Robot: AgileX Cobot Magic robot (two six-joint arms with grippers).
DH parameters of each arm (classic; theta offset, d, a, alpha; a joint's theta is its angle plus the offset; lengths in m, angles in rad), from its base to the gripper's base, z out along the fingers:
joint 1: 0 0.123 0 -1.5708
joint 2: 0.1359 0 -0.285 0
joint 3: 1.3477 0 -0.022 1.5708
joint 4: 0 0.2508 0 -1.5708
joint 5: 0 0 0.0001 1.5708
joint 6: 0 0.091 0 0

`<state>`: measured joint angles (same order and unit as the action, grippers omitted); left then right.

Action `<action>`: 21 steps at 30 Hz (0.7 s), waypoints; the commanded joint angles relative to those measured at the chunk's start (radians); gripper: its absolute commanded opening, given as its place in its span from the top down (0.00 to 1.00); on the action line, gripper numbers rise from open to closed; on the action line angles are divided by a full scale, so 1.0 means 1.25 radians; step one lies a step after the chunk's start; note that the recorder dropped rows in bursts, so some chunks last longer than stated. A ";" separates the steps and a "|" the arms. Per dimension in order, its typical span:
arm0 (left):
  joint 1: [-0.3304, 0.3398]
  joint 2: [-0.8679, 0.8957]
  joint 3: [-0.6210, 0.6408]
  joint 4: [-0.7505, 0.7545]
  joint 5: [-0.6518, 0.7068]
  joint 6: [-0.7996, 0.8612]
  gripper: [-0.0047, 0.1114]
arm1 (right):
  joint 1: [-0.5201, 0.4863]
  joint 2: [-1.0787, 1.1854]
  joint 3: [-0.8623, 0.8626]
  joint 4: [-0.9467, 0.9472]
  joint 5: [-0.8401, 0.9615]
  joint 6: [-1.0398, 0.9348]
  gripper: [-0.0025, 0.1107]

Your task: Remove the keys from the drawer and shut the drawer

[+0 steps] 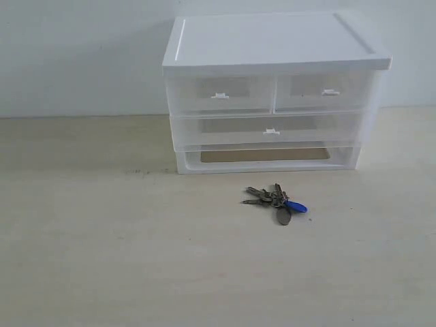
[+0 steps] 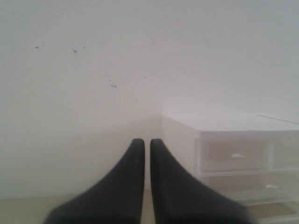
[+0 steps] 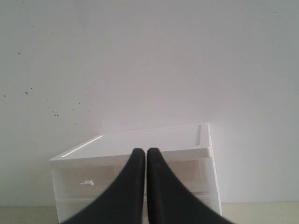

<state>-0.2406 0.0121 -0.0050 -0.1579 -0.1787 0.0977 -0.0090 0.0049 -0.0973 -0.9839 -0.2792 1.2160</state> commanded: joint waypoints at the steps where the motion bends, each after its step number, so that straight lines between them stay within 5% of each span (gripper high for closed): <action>1: 0.094 -0.010 0.004 0.006 0.061 -0.048 0.92 | -0.003 -0.004 0.003 0.003 -0.001 0.001 0.98; 11: 0.138 -0.010 0.004 0.232 0.108 -0.196 0.92 | -0.003 -0.004 0.003 0.003 -0.001 0.001 0.98; 21: 0.138 -0.010 0.004 0.253 0.156 -0.199 0.92 | -0.003 -0.004 0.003 0.001 -0.006 0.001 0.98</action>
<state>-0.0699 0.0040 -0.0034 0.1554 0.0000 -0.1445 -0.0090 0.0049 -0.0973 -0.9839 -0.2792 1.2160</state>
